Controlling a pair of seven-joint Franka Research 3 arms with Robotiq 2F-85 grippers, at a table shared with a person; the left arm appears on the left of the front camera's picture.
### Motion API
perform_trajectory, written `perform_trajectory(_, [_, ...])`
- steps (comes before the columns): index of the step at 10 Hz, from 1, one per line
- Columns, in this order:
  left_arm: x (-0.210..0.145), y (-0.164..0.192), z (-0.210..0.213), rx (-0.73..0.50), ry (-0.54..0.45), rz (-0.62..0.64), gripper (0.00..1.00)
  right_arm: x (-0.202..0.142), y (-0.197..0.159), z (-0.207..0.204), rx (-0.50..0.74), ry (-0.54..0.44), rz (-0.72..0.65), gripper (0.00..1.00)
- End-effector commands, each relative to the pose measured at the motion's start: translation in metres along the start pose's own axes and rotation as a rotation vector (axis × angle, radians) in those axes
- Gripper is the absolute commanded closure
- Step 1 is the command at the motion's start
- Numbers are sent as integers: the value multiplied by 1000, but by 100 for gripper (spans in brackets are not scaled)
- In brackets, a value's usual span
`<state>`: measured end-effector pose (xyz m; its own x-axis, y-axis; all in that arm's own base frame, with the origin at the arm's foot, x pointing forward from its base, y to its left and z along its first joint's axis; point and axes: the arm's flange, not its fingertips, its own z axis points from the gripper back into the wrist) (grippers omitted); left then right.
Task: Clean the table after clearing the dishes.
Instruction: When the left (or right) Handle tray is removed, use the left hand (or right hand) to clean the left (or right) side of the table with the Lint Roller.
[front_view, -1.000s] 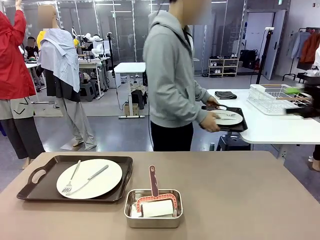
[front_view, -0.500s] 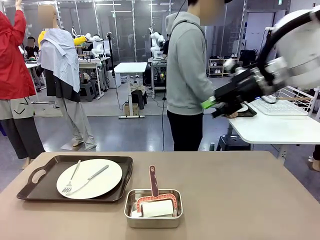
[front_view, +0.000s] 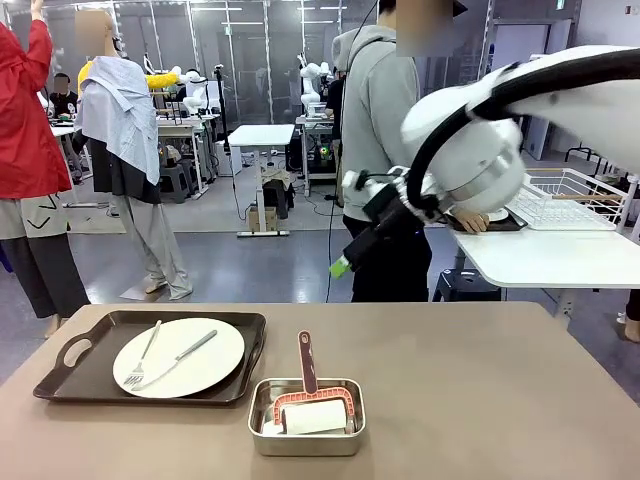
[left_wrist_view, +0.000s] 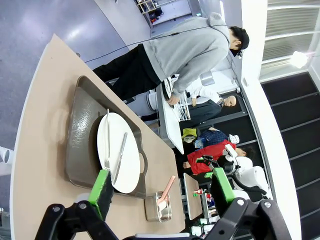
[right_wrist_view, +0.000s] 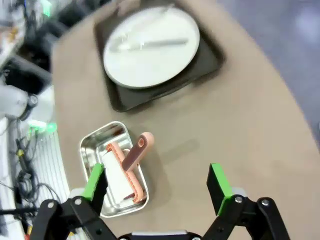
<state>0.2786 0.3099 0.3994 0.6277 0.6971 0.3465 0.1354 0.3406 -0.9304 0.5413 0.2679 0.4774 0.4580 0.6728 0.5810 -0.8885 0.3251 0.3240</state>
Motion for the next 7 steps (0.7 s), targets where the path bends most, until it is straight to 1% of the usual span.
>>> perform_trajectory(1, [-1, 0, 3, -16, -3, -1, 0, 18, -11, -15, 31, 123, 153, 0])
perform_trajectory(2, [-1, 0, 3, -16, -3, -1, 0, 21, -7, -29, 91, 176, 183, 0])
perform_trajectory(3, [-1, 0, 3, -16, -3, -1, 0, 18, -1, -38, 80, 212, 196, 0])
perform_trajectory(4, [-1, 0, 3, -16, -3, -1, 0, 5, 6, -37, 29, 282, 191, 0])
perform_trajectory(5, [-1, 0, 3, -16, -3, -1, 0, 13, 0, -38, 75, 183, 155, 0])
perform_trajectory(7, [-1, 0, 3, -16, -3, -1, 0, 13, 0, -38, 75, 183, 155, 0])
